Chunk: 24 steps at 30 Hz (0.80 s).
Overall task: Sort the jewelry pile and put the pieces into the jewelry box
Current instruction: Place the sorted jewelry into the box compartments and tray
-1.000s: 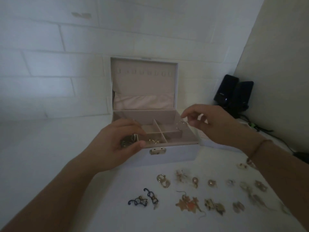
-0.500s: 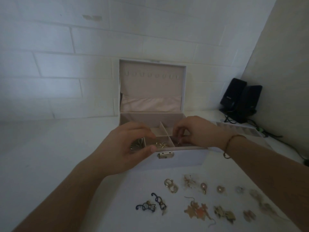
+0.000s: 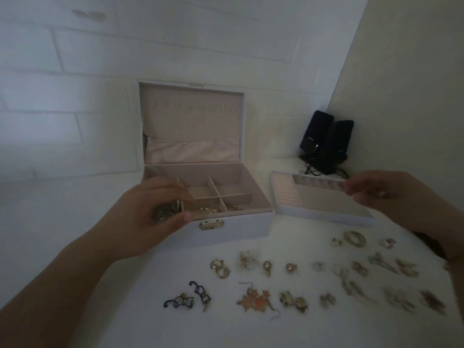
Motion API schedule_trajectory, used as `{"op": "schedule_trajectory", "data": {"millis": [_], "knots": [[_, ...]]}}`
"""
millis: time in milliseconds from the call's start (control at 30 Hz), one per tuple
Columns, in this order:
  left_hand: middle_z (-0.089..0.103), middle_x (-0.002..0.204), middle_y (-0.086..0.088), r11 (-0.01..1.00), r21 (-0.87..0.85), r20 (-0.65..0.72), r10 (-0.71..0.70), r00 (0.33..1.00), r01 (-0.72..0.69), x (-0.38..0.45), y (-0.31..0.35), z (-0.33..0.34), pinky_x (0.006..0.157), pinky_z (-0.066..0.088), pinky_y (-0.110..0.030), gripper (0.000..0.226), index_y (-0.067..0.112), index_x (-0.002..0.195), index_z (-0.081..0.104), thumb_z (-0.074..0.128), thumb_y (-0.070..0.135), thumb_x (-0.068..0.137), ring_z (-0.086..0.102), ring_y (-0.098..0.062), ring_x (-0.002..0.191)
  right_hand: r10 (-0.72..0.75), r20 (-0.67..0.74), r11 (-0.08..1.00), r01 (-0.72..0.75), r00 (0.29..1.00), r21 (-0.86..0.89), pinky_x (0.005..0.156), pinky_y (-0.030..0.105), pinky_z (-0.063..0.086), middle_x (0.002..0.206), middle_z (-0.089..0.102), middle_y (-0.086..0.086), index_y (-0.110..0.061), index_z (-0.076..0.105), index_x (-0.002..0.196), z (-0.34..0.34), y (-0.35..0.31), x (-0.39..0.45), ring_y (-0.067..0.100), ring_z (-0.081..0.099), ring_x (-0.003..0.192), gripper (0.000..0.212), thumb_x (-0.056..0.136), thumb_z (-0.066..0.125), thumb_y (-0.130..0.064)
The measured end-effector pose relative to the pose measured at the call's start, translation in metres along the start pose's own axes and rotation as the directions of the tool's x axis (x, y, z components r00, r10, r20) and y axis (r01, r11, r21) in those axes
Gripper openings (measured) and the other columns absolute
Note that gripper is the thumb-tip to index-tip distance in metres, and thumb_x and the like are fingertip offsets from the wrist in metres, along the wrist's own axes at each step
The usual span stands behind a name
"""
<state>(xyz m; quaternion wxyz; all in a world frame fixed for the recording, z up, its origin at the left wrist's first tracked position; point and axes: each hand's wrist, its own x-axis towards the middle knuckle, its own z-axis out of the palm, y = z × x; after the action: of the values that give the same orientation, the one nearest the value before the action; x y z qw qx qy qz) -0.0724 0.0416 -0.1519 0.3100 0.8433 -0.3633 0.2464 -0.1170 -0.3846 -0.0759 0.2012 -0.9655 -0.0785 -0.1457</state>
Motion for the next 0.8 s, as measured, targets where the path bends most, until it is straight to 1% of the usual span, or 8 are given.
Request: {"op": "schedule_trajectory", "data": {"millis": [67, 133, 233, 400, 467, 633, 700, 800], "knots": [[0.064, 0.106, 0.019, 0.999, -0.029, -0.024, -0.025, 0.999, 0.024, 0.0, -0.002, 0.001, 0.084, 0.051, -0.025, 0.038, 0.029, 0.101, 0.073, 0.055, 0.059, 0.086, 0.061, 0.002, 0.1, 0.136, 0.072, 0.99, -0.133, 0.988, -0.045, 0.072, 0.029, 0.053, 0.086, 0.068, -0.019, -0.039, 0.063, 0.085, 0.001, 0.022, -0.018, 0.005, 0.063, 0.076, 0.032, 0.086, 0.066, -0.007], [0.068, 0.106, 0.013, 0.996, -0.064, -0.043, -0.063, 0.997, 0.06, -0.001, -0.003, 0.002, 0.083, 0.05, -0.024, 0.04, 0.031, 0.1, 0.072, 0.054, 0.063, 0.086, 0.063, -0.003, 0.1, 0.237, 0.16, 0.97, -0.225, 0.958, -0.092, 0.066, 0.027, 0.052, 0.094, 0.065, -0.011, -0.038, 0.06, 0.088, 0.009, 0.038, -0.028, 0.008, 0.06, 0.075, 0.026, 0.086, 0.067, -0.013], [0.07, 0.103, 0.007, 0.992, -0.088, -0.057, -0.095, 0.994, 0.09, -0.002, -0.003, 0.005, 0.083, 0.051, -0.026, 0.038, 0.025, 0.098, 0.075, 0.058, 0.056, 0.084, 0.065, -0.009, 0.099, 0.302, 0.233, 0.945, -0.26, 0.924, -0.197, 0.074, 0.021, 0.044, 0.107, 0.063, -0.009, -0.046, 0.056, 0.095, 0.022, 0.051, -0.03, 0.009, 0.058, 0.086, 0.029, 0.077, 0.076, -0.033], [0.071, 0.101, 0.006, 0.991, -0.088, -0.075, -0.111, 0.991, 0.104, -0.002, 0.001, 0.006, 0.086, 0.048, -0.016, 0.056, 0.018, 0.096, 0.076, 0.054, 0.068, 0.084, 0.063, -0.001, 0.098, 0.289, 0.313, 0.949, -0.227, 0.905, -0.219, 0.066, 0.013, 0.036, 0.093, 0.047, -0.02, -0.041, 0.055, 0.108, 0.034, 0.041, -0.025, -0.001, 0.048, 0.079, 0.038, 0.076, 0.076, -0.038], [0.07, 0.101, 0.008, 0.991, -0.085, -0.069, -0.105, 0.992, 0.099, -0.002, 0.003, 0.005, 0.087, 0.046, -0.013, 0.06, 0.018, 0.096, 0.075, 0.051, 0.072, 0.084, 0.062, 0.002, 0.097, 0.261, 0.331, 0.952, -0.185, 0.907, -0.242, 0.067, 0.013, 0.036, 0.094, 0.049, -0.019, -0.037, 0.06, 0.108, 0.035, 0.039, -0.023, -0.004, 0.047, 0.075, 0.034, 0.078, 0.075, -0.035], [0.071, 0.098, 0.007, 0.99, -0.093, -0.063, -0.116, 0.991, 0.11, -0.002, 0.003, 0.005, 0.085, 0.047, -0.014, 0.052, 0.022, 0.096, 0.074, 0.054, 0.069, 0.084, 0.063, 0.001, 0.094, 0.213, 0.311, 0.95, -0.122, 0.926, -0.289, 0.073, 0.013, 0.033, 0.098, 0.053, -0.015, -0.033, 0.064, 0.104, 0.04, 0.041, -0.022, -0.004, 0.046, 0.074, 0.023, 0.082, 0.071, -0.029], [0.071, 0.098, 0.006, 0.988, -0.106, -0.061, -0.117, 0.991, 0.11, -0.002, 0.003, 0.005, 0.085, 0.048, -0.014, 0.043, 0.021, 0.095, 0.075, 0.059, 0.059, 0.083, 0.064, -0.002, 0.094, 0.193, 0.29, 0.947, -0.1, 0.937, -0.305, 0.077, 0.017, 0.036, 0.107, 0.059, -0.008, -0.03, 0.064, 0.105, 0.045, 0.042, -0.021, 0.004, 0.05, 0.081, 0.021, 0.084, 0.067, -0.029], [0.07, 0.099, 0.008, 0.991, -0.087, -0.046, -0.102, 0.994, 0.098, -0.001, 0.003, 0.005, 0.085, 0.046, -0.013, 0.036, 0.018, 0.095, 0.075, 0.06, 0.047, 0.082, 0.063, -0.001, 0.095, 0.164, 0.259, 0.954, -0.086, 0.952, -0.289, 0.076, 0.02, 0.04, 0.103, 0.063, -0.004, -0.034, 0.062, 0.095, 0.047, 0.044, -0.022, 0.007, 0.053, 0.079, 0.015, 0.082, 0.068, -0.028]]}}
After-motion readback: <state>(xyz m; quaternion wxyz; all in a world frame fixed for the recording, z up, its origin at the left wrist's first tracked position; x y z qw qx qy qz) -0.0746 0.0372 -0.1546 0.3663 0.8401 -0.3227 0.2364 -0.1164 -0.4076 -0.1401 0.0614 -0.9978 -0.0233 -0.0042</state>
